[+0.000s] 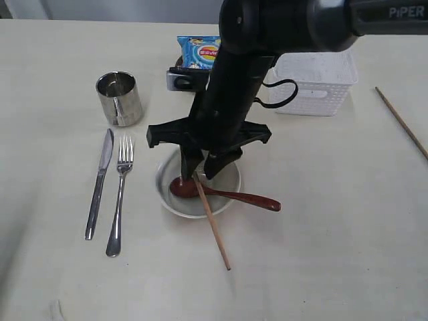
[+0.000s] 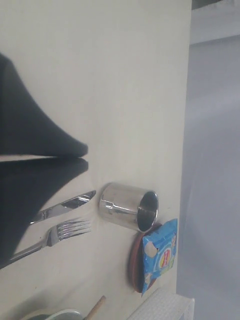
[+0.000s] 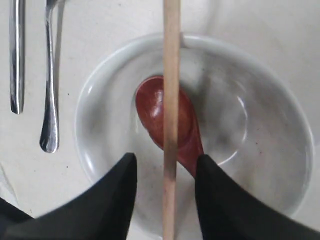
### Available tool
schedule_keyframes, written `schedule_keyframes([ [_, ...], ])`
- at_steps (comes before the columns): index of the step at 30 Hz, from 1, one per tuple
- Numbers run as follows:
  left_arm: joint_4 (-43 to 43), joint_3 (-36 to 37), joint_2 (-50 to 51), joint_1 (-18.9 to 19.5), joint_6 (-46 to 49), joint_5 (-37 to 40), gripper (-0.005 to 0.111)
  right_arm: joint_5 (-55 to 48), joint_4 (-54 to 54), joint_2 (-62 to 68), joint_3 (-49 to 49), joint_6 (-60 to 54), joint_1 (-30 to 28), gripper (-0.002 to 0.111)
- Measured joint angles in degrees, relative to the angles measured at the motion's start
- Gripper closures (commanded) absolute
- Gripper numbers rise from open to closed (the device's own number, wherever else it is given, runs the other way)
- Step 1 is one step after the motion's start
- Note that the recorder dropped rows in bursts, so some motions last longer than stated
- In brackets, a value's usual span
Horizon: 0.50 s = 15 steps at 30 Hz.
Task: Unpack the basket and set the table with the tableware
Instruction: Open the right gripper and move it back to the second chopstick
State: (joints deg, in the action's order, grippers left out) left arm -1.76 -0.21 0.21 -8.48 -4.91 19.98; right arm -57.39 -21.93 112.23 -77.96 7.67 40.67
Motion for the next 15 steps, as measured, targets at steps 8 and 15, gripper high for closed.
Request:
schedule_keyframes([
  [8, 0.0, 0.0, 0.0, 0.0, 0.0, 0.0, 0.107, -9.5, 1.4, -8.6, -8.1, -2.4, -4.8, 0.072],
  [15, 0.0, 0.0, 0.0, 0.0, 0.0, 0.0, 0.107, -11.7, 17.9, -19.1, -10.4, -3.7, -16.9, 0.091],
])
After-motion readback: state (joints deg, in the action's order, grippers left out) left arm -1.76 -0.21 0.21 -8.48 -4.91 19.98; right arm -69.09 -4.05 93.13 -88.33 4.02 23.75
